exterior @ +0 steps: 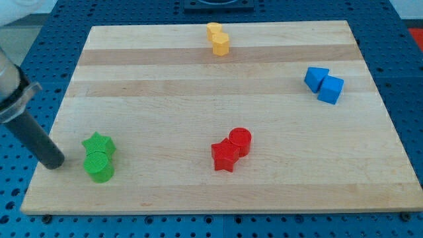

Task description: Separate the green star from the green circle

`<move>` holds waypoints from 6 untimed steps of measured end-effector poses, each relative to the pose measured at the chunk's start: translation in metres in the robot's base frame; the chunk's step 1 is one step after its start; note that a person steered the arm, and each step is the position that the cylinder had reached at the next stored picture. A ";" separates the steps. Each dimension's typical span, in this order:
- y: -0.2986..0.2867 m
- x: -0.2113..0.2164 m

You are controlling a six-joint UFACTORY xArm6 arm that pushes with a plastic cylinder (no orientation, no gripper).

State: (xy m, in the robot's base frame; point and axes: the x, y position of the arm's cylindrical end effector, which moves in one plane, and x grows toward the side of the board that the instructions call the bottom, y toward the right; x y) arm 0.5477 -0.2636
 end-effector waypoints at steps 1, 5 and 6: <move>0.018 0.000; 0.090 -0.021; 0.098 -0.037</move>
